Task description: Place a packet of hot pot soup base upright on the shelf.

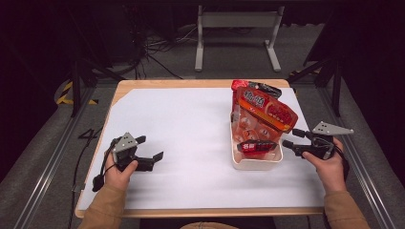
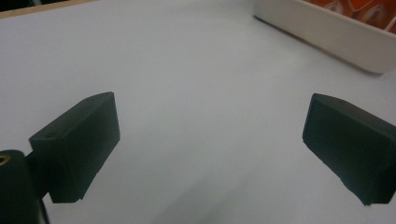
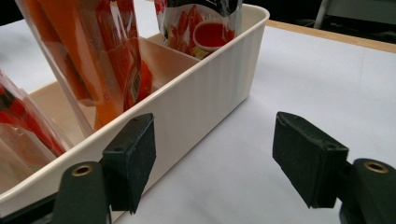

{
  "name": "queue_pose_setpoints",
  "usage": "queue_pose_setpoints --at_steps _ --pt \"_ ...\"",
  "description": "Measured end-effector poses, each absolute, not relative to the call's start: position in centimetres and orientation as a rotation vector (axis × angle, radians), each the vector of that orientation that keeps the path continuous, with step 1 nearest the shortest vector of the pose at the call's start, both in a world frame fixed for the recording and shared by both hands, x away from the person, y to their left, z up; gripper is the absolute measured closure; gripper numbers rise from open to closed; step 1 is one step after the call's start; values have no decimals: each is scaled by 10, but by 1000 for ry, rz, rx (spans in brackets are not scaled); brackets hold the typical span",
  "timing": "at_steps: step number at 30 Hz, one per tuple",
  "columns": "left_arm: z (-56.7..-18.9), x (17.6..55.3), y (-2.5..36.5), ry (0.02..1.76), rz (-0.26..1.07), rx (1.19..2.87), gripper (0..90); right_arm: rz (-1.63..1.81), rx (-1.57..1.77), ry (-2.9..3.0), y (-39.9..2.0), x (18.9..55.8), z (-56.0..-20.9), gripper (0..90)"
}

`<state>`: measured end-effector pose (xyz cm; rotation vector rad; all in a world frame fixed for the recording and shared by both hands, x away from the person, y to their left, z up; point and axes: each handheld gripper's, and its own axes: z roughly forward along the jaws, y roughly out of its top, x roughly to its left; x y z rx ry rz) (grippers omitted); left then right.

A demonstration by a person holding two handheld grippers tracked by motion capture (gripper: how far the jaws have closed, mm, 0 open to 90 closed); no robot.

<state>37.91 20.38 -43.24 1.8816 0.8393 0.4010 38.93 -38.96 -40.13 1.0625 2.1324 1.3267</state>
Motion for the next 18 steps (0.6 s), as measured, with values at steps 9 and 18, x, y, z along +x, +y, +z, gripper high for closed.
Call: queue_pose_setpoints --at_steps 9,18 --pt "-443 380 210 891 378 1897 39 1311 1078 2153 -387 391 -407 303" --pt "-444 378 212 898 368 1906 35 1319 1066 2138 -389 390 -403 328"
